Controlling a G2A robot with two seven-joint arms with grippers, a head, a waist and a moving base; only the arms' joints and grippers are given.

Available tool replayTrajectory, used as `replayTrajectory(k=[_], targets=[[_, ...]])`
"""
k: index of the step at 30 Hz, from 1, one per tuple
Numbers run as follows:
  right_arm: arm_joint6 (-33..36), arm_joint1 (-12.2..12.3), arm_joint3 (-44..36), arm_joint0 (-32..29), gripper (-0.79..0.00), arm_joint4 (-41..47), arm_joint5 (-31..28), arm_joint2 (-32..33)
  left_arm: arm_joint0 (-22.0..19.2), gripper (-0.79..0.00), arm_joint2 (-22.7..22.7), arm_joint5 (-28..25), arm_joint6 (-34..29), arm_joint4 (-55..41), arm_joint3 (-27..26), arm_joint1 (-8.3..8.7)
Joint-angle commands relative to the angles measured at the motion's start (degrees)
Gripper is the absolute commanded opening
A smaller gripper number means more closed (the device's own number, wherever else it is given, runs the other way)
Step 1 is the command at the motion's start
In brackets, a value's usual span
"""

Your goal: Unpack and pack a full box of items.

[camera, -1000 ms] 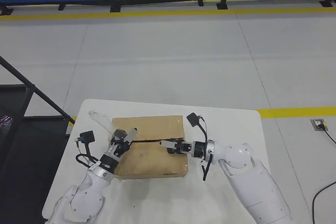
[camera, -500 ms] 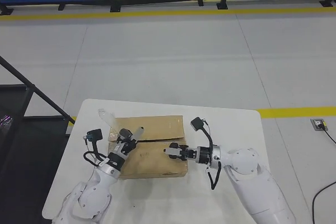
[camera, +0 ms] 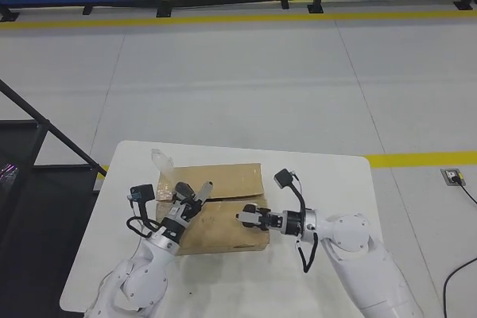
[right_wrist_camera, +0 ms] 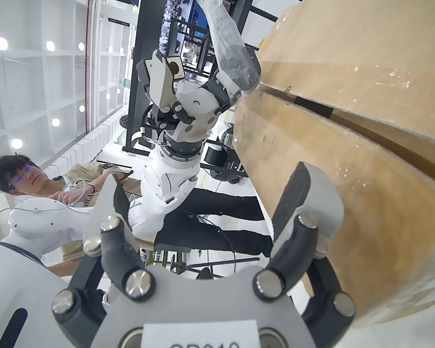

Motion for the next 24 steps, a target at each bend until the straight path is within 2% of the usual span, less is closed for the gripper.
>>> replayTrajectory(k=[1,16,24], targets=[[0.0,0.1,0.0,-0.1,0.000,0.1,-0.2,0.0,0.1,0.000,0.5,0.1,1.2,2.0,0.1,-0.15],[-0.6,0.9,0.4,-0.2,0.000,1.4,-1.3,-0.4,1.7,0.000,2.1,1.8,8.4,14.6,-1.3,-1.07],[-5.7,1.7,-2.6,-3.9,0.000,3.5,-7.9,2.7,0.9,0.000,2.4,2.9,7.3,16.6,-0.7,-1.61]])
